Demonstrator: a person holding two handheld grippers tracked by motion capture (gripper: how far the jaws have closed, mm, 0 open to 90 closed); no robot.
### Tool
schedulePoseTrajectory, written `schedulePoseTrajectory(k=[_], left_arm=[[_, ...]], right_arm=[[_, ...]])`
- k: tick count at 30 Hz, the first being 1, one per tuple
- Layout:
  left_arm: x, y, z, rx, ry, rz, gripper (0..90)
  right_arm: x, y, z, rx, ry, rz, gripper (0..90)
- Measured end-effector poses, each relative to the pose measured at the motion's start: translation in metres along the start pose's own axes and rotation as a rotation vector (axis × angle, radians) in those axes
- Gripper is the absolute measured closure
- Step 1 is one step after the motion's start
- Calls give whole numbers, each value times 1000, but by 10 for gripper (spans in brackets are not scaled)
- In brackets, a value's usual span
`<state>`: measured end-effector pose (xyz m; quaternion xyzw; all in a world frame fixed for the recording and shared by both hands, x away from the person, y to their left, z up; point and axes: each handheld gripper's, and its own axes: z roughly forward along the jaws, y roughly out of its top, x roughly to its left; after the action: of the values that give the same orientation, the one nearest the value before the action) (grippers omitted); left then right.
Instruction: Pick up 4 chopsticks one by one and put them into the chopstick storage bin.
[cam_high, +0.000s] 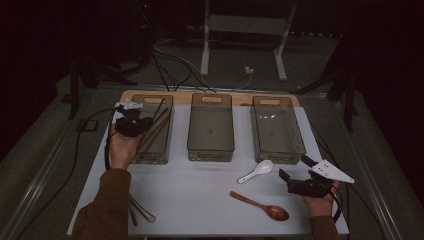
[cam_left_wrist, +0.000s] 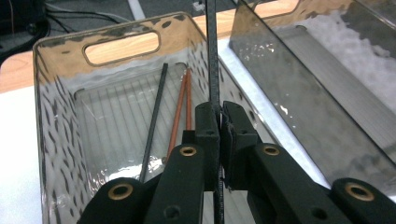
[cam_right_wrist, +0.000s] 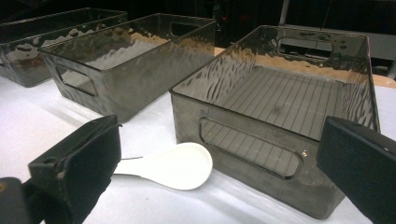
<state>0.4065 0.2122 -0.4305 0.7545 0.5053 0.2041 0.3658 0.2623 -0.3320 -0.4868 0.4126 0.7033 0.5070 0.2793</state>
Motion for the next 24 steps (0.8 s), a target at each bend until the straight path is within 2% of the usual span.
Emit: schedulePoseTrajectory(k=[8, 21, 22, 24], left_arm=[[6, 1, 10, 24, 14, -30, 875], [9, 5, 15, -3, 36, -72, 865], [9, 5, 15, -21, 35, -80, 842], [11, 5, 14, -47, 27, -106, 601]], right_arm=[[0, 0, 0, 1, 0, 0, 2], [-1, 0, -1, -3, -2, -1, 2], [-1, 0, -1, -3, -1, 0, 2], [-1, 0, -1, -2, -1, -1, 2]])
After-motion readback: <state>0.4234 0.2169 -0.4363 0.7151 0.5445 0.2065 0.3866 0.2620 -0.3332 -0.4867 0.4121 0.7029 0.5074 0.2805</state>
